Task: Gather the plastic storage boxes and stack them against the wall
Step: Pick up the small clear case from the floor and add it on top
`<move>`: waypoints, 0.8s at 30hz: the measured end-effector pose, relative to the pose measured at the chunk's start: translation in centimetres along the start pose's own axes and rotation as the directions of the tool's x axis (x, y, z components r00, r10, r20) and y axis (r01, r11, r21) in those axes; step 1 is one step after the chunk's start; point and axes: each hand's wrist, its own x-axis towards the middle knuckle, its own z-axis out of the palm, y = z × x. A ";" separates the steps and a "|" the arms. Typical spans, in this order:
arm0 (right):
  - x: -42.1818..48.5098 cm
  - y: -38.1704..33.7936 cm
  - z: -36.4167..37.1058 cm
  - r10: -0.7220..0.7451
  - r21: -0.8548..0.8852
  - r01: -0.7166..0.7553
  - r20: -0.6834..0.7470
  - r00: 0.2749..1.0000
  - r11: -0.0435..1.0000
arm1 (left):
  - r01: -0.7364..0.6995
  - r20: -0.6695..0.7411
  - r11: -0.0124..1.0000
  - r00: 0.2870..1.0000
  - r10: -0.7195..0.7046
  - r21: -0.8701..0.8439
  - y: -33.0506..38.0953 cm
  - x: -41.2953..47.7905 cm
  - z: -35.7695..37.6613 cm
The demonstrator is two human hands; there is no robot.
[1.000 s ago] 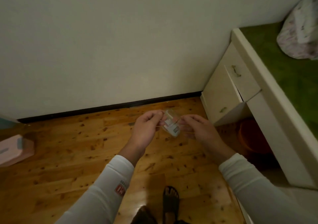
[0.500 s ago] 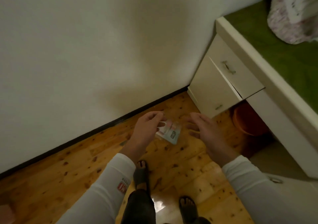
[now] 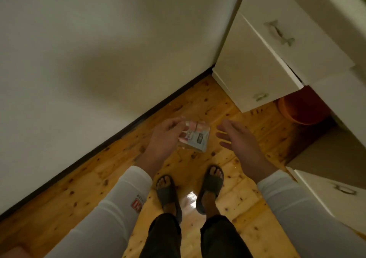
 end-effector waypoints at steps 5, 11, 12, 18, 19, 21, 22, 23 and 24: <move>5.8 2.8 -1.4 0.025 -0.029 -0.024 0.030 0.999 0.999 | 0.058 -0.006 0.998 0.998 -0.058 0.034 -2.0 5.6 2.2; 13.1 7.9 -1.0 0.054 -0.095 -0.046 0.075 0.996 0.994 | 0.112 -0.012 0.991 0.994 -0.111 0.077 -6.0 12.7 4.5; 13.9 8.6 -1.0 0.058 -0.093 -0.052 0.060 0.997 0.994 | 0.111 -0.011 0.990 0.994 -0.110 0.088 -6.5 13.6 4.8; 18.9 15.1 -0.3 0.100 -0.108 -0.096 0.033 0.994 0.989 | 0.127 0.000 0.983 0.992 -0.129 0.133 -12.2 19.1 6.4; 19.5 16.2 -0.2 0.109 -0.110 -0.105 0.033 0.993 0.988 | 0.128 -0.002 0.979 0.992 -0.129 0.157 -13.1 19.7 6.6; 20.6 18.2 0.1 0.122 -0.136 -0.120 0.010 0.992 0.984 | 0.129 -0.008 0.973 0.992 -0.129 0.192 -14.9 20.8 6.6; 21.2 19.2 0.4 0.132 -0.145 -0.133 -0.014 0.991 0.980 | 0.134 -0.012 0.971 0.991 -0.135 0.200 -15.9 21.5 6.5; 21.9 20.2 0.6 0.133 -0.147 -0.137 -0.034 0.990 0.980 | 0.137 -0.016 0.970 0.991 -0.137 0.202 -16.8 22.1 6.4; 22.4 21.0 0.7 0.131 -0.161 -0.137 -0.050 0.990 0.977 | 0.153 -0.023 0.968 0.988 -0.152 0.201 -17.4 22.6 6.3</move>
